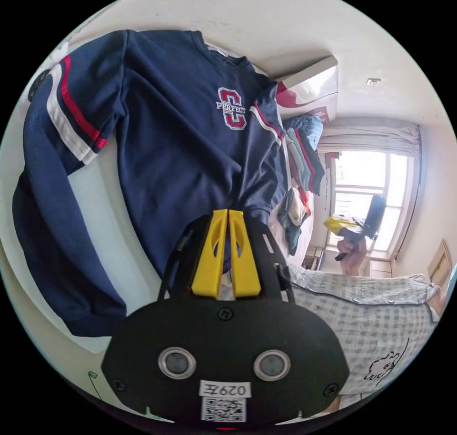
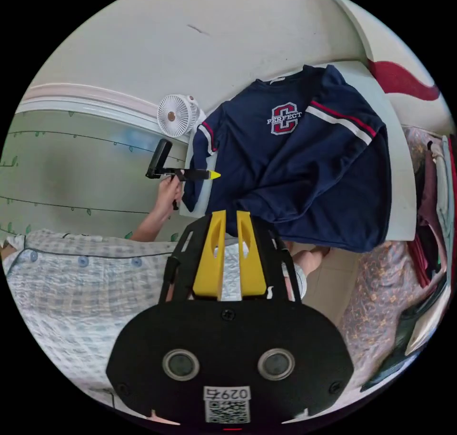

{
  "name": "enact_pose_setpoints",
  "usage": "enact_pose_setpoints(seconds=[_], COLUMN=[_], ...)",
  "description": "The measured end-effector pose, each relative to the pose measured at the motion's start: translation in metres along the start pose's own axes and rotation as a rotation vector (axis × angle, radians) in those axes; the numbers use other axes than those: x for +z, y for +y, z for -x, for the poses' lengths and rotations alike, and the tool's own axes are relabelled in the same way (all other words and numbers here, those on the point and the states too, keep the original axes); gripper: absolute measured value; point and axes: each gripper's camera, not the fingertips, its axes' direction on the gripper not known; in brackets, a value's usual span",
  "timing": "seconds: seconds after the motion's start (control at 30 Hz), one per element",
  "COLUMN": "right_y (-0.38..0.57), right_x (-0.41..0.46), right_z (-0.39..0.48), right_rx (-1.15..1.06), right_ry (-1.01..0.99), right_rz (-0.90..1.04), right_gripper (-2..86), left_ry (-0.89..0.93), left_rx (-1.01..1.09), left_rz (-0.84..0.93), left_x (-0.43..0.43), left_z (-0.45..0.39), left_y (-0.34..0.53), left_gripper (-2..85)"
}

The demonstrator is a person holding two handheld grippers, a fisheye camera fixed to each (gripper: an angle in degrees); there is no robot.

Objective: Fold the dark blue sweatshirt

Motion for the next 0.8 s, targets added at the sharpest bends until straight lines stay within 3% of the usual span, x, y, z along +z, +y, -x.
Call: enact_pose_setpoints(seconds=[0.13,0.27,0.4,0.5,0.67,0.77,0.8], right_y=[-0.013,-0.022,-0.028,-0.034,-0.031,-0.022,-0.024], right_x=[0.056,0.11,0.159,0.138,0.052,0.064,0.095], right_z=[-0.022,-0.024,0.002,0.033,0.078,0.072,0.056], right_rx=[0.078,0.095,0.085,-0.014,-0.179,-0.133,-0.066], right_ry=[0.201,0.03,0.219,0.317,0.151,0.163,0.189], right_rz=[0.106,0.196,0.267,0.112,-0.262,-0.2,-0.011], right_gripper=[11.1,13.7,9.4,1.0,-0.1,-0.3,-0.3], left_ry=[-0.026,-0.06,0.003,-0.035,-0.048,-0.056,-0.11], left_rx=[0.082,0.167,0.254,0.316,0.475,0.469,0.425], left_rz=[0.118,0.229,0.33,0.265,0.051,0.077,0.145], left_x=[0.028,0.06,0.09,0.068,-0.016,-0.027,-0.014], left_z=[-0.014,-0.029,-0.043,-0.063,-0.103,-0.1,-0.088], left_y=[0.009,0.009,0.008,0.012,0.022,0.027,0.03], left_gripper=[14.2,14.8,3.3,-0.4,-0.8,-0.3,0.1])
